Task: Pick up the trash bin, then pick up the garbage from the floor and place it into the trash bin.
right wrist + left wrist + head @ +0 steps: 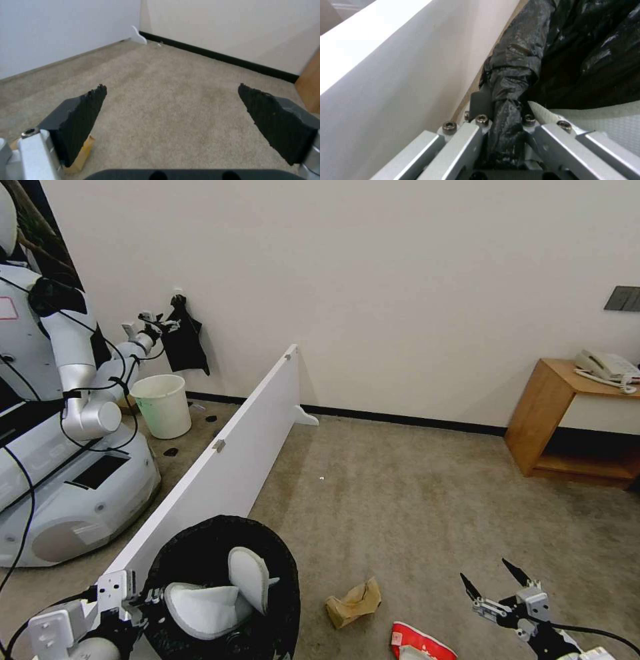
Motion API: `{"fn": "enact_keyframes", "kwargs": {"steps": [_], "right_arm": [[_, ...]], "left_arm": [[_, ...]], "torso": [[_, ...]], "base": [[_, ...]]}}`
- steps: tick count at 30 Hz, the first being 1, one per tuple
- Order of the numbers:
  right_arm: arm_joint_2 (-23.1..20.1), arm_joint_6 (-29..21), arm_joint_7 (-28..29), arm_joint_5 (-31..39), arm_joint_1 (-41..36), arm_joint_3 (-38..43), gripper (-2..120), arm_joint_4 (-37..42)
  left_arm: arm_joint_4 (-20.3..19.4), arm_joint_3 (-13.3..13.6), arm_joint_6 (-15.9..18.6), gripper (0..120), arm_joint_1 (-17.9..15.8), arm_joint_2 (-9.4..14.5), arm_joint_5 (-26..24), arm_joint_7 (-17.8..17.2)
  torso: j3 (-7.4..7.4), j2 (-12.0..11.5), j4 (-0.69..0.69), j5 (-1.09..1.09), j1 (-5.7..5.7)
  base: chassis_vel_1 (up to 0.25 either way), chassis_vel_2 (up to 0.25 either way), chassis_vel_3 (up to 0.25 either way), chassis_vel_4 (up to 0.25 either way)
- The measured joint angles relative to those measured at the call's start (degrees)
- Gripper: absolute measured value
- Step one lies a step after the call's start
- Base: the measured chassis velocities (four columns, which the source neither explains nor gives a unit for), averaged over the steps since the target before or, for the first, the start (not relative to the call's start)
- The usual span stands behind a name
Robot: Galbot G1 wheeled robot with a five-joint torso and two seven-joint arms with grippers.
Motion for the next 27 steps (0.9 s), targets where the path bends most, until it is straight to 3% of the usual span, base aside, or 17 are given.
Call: {"fn": "enact_keyframes", "kwargs": {"steps": [15,27], "right_arm": [[-0.6,0.8,-1.1,0.1,0.8,-0.3,100,-1.0],[-6.4,-3.7,-4.8,-2.3,4.7,-6.4,100,-5.5]], "left_arm": [[0.0,0.0,0.0,2,0.0,0.0,0.0,0.1],[0.0,-0.6,0.0,2,0.9,-0.3,-0.2,0.0]], "torso": [[-0.01,0.0,0.0,0.0,-0.01],[0.0,0.0,0.0,0.0,0.0]], "base": [[0.062,-0.064,-0.059,0.058],[0.0,0.0,0.0,0.0]]}}
